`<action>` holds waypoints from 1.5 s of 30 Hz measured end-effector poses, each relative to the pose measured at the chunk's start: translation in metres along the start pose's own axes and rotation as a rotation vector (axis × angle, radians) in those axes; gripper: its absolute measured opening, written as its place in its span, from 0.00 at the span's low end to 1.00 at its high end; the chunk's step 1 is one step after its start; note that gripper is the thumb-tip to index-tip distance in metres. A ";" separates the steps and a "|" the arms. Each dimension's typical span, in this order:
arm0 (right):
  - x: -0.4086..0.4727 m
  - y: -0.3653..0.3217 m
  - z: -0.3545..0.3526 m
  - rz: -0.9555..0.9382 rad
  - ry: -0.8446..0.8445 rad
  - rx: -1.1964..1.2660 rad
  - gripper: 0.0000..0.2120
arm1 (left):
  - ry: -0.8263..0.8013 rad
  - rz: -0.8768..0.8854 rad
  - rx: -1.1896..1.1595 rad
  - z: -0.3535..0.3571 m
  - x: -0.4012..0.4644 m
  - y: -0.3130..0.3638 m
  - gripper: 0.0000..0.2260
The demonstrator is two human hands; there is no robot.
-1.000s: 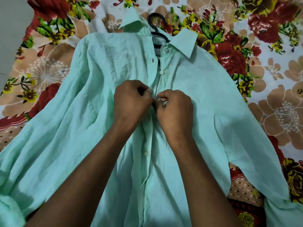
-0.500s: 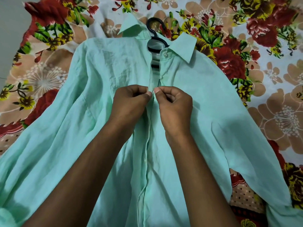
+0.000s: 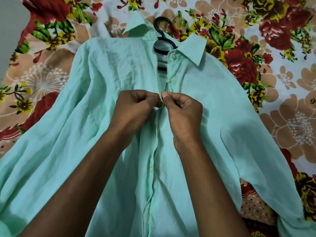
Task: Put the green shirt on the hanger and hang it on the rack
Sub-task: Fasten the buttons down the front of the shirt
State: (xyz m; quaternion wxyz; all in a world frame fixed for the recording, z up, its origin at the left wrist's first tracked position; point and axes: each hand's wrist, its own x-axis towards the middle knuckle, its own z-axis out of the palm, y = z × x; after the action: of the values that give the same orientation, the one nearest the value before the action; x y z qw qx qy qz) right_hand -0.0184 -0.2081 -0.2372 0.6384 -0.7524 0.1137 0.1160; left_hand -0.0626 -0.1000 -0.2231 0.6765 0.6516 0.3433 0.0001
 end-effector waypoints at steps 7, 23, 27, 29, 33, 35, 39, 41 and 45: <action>-0.001 -0.002 -0.010 -0.061 -0.148 -0.085 0.21 | 0.020 -0.011 -0.026 -0.004 0.007 0.001 0.03; 0.018 -0.001 -0.012 -0.103 -0.024 -0.361 0.06 | 0.036 -0.053 0.091 0.000 0.017 0.003 0.04; 0.032 -0.020 -0.012 -0.283 0.097 -0.421 0.04 | 0.255 0.186 0.347 0.012 0.026 0.007 0.14; 0.040 -0.025 -0.004 -0.347 0.084 -0.472 0.04 | 0.337 0.258 0.415 0.022 0.031 0.015 0.18; 0.050 -0.021 0.010 -0.345 0.028 -0.606 0.06 | 0.389 0.317 0.516 0.034 0.051 0.017 0.16; 0.050 -0.018 0.013 -0.353 0.043 -0.627 0.06 | 0.385 0.348 0.564 0.034 0.061 0.016 0.13; 0.053 -0.015 0.015 -0.393 0.106 -0.642 0.03 | 0.386 0.415 0.556 0.031 0.066 0.018 0.06; 0.054 -0.017 0.015 -0.411 0.142 -0.577 0.03 | 0.350 0.457 0.468 0.029 0.066 0.020 0.06; 0.060 -0.029 0.016 -0.374 0.133 -0.368 0.05 | 0.253 0.392 0.201 0.028 0.066 0.019 0.05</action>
State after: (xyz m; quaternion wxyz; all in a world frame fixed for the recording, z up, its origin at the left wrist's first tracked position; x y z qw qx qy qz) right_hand 0.0473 -0.1889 -0.2317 0.4923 -0.8697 -0.0088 -0.0349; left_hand 0.0094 -0.0921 -0.2391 0.5472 0.7644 0.2907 0.1786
